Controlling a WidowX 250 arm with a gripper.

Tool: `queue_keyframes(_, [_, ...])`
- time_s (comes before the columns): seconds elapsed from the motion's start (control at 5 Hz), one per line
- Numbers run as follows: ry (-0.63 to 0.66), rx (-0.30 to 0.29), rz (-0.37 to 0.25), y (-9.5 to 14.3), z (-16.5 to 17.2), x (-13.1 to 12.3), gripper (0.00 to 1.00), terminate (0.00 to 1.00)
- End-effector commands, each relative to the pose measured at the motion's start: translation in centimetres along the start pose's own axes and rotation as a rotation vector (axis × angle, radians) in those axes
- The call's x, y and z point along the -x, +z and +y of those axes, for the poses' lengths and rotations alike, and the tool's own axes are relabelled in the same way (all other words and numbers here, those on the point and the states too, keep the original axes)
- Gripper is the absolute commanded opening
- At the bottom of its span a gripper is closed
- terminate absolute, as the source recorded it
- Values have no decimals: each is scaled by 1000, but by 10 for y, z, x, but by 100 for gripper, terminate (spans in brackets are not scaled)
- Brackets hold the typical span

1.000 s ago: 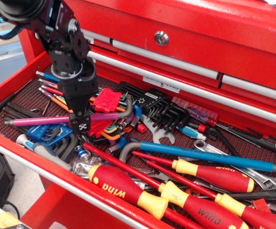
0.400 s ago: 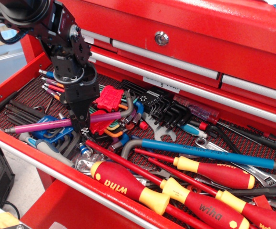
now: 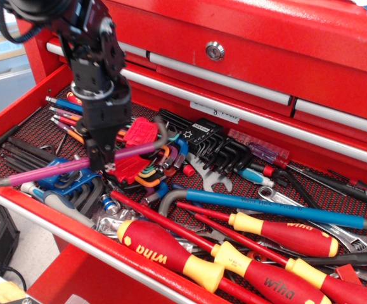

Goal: Pick up violet Allen key

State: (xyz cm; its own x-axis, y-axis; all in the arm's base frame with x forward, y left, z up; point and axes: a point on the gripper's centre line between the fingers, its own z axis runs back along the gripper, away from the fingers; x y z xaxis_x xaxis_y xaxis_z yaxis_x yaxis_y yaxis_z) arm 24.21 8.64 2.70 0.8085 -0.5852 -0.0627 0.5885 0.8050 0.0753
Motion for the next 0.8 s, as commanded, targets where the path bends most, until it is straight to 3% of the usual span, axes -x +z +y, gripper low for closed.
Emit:
queue_keyframes(0.0, [-53,-186,31,81,23,-6,0,0])
queue_keyframes(0.2, [-192,-260,27,116,33,-1,0,0])
queue_keyframes(0.4, [-278,-296,23,141,37,0,0,0])
queue_keyframes(0.6, [-408,-359,-46,156,37,-6,0,100])
